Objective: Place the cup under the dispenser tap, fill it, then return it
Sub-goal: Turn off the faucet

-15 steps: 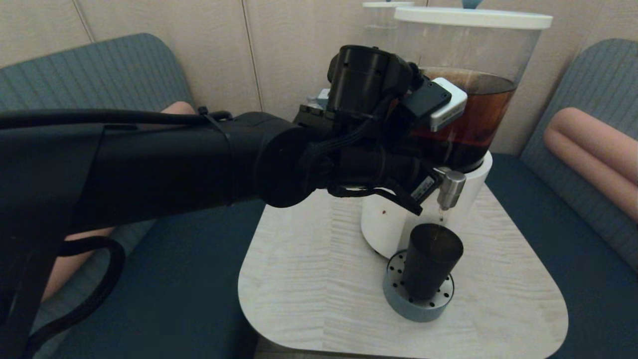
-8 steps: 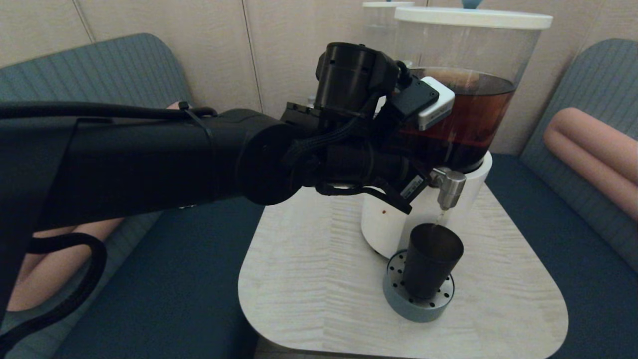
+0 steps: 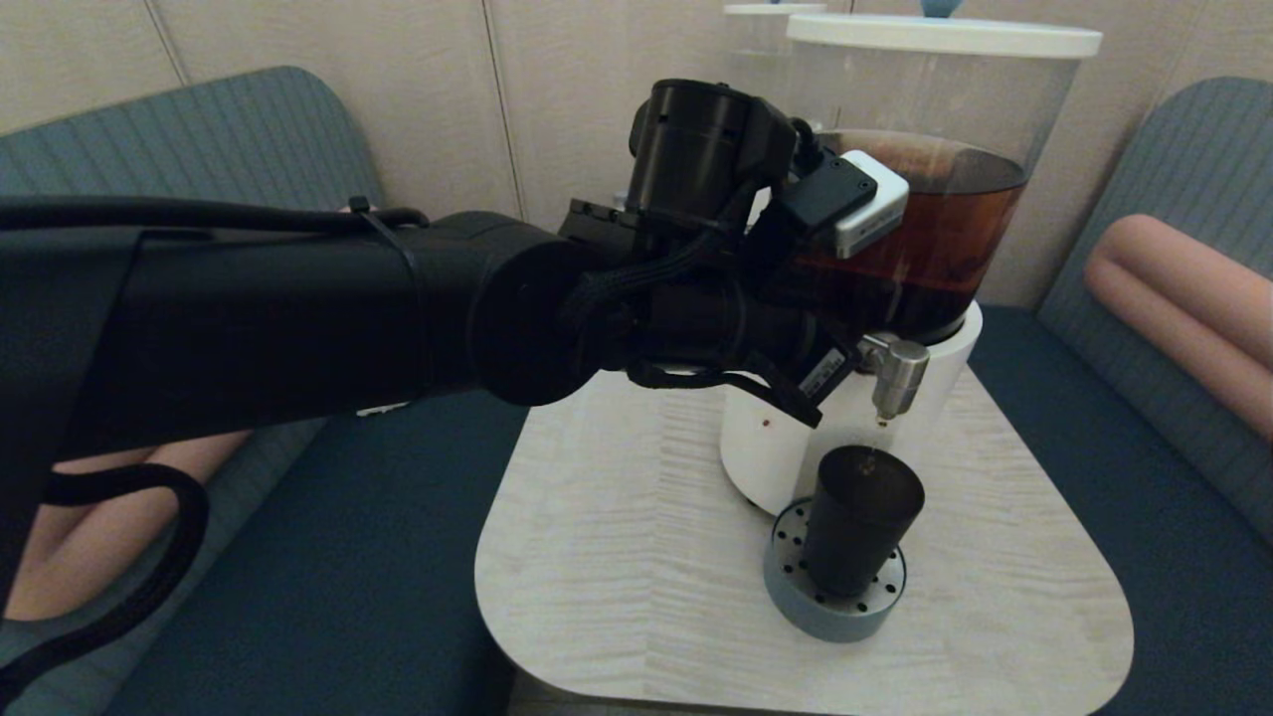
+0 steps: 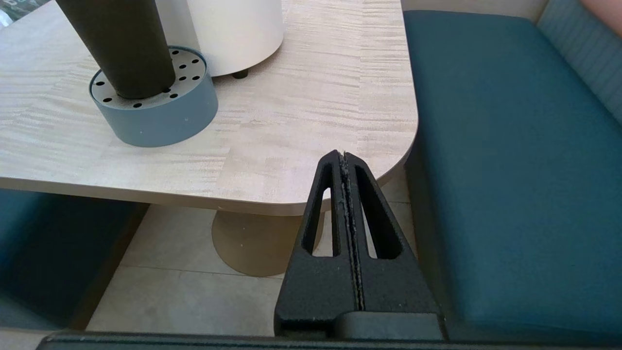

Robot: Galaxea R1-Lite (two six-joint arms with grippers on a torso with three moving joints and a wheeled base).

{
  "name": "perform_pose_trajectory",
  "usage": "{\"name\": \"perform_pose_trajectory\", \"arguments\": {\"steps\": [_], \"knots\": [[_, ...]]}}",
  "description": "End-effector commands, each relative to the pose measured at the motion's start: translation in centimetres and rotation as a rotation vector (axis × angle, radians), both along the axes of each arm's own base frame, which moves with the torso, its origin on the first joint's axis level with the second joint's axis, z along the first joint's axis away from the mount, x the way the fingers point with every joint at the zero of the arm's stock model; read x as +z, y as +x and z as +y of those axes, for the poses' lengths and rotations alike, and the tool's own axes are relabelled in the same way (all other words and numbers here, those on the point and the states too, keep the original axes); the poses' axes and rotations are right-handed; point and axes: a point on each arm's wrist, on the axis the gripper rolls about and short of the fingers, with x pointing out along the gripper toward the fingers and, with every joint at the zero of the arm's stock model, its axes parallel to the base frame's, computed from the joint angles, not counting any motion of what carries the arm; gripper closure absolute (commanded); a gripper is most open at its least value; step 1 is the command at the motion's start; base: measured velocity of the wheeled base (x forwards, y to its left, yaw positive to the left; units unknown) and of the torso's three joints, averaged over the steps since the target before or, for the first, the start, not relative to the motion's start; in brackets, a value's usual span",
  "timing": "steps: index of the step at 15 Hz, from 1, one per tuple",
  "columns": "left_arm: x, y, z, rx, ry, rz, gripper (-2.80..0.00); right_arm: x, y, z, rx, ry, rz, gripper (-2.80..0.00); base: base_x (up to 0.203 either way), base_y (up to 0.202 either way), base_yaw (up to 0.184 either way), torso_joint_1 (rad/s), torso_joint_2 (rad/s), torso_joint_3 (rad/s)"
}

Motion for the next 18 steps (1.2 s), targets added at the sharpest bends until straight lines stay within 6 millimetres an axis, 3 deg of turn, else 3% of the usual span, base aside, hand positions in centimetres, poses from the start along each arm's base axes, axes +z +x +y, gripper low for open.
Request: {"name": "perform_pose_trajectory", "arguments": {"steps": [1,10,18], "knots": [[-0.1,0.1,-0.3,-0.006,0.000,-0.002,0.00,0.0,0.0,0.0,0.001,0.001,0.002,0.00,0.000,0.000,0.000,0.000,0.00,0.000],[-0.7,1.0,-1.5,-0.014,-0.009,-0.012,0.00,0.0,0.0,0.0,0.001,0.000,0.001,0.00,0.000,0.000,0.000,0.000,0.00,0.000],[-0.4,-0.1,-0.4,-0.010,0.017,0.013,0.00,0.0,0.0,0.0,0.001,0.001,0.001,0.00,0.000,0.000,0.000,0.000,0.00,0.000]]}}
